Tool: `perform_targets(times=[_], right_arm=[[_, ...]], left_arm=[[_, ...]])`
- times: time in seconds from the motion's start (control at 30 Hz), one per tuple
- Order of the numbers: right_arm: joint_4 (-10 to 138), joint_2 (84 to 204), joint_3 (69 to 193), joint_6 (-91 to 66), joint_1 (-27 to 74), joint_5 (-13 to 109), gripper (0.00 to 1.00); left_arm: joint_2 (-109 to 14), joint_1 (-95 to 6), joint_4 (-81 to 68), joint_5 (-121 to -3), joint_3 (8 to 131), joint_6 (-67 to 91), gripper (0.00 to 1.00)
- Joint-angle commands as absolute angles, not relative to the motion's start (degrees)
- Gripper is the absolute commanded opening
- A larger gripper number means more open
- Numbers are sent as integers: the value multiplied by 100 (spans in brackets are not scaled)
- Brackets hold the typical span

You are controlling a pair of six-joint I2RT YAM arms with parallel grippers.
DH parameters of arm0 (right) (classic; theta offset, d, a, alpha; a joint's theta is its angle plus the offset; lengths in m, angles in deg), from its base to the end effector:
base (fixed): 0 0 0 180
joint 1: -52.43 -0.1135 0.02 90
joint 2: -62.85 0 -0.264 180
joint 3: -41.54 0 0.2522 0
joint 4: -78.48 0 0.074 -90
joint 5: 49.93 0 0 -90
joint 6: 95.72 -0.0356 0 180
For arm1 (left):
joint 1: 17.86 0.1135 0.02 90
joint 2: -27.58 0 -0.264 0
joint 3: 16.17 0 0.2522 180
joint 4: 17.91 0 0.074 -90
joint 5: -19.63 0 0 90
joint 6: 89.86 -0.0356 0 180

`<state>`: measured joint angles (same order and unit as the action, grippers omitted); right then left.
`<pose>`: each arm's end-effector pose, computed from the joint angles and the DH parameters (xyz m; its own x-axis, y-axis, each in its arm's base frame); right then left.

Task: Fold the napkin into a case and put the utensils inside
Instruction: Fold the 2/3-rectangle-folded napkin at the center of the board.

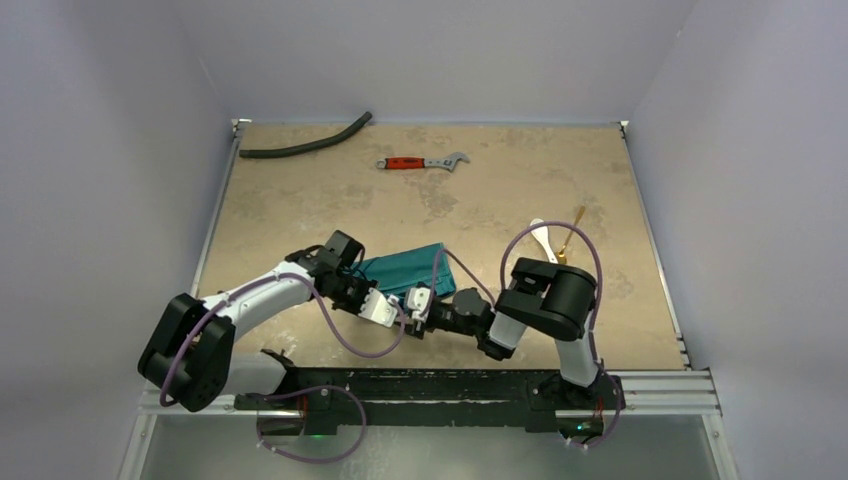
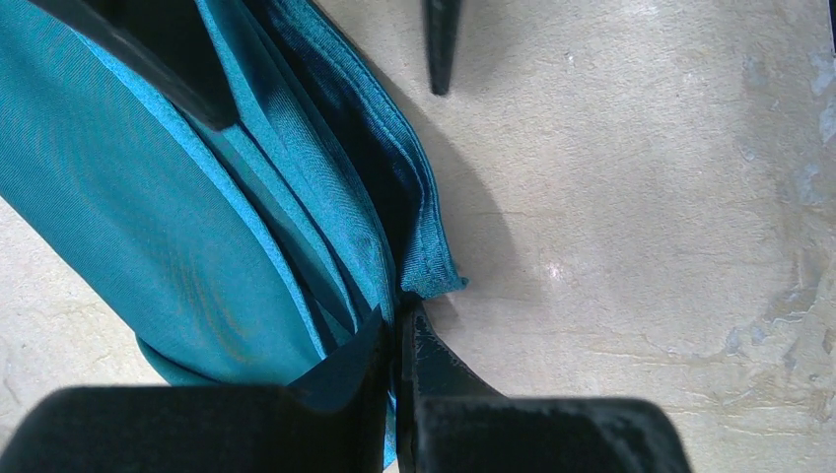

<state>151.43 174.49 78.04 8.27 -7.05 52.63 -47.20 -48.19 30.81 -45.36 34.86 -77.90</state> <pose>0.1410 0.2544 0.1110 0.2111 -0.1065 -0.9716 -0.9277 0.2914 -0.2335 0.1767 -0.1208 0.1653 0.3847 0.8021 -0.4568 0.9228 -0.3223 0.2111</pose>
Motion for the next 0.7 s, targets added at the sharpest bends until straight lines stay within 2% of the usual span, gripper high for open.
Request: perform_targets(times=[0.0, 0.27, 0.67], right_arm=[[16857, 17733, 8078, 1551, -1053, 4686, 66], [17700, 18365, 8403, 1827, -1246, 4031, 67], [18273, 18986, 8671, 2065, -1340, 3981, 66]], left_arm=[[-4774, -4761, 3145, -4233, 3724, -7794, 0], [-4787, -4748, 3179, -4212, 3749, -7773, 0], [-4835, -4744, 3107, -4150, 3811, -7692, 0]])
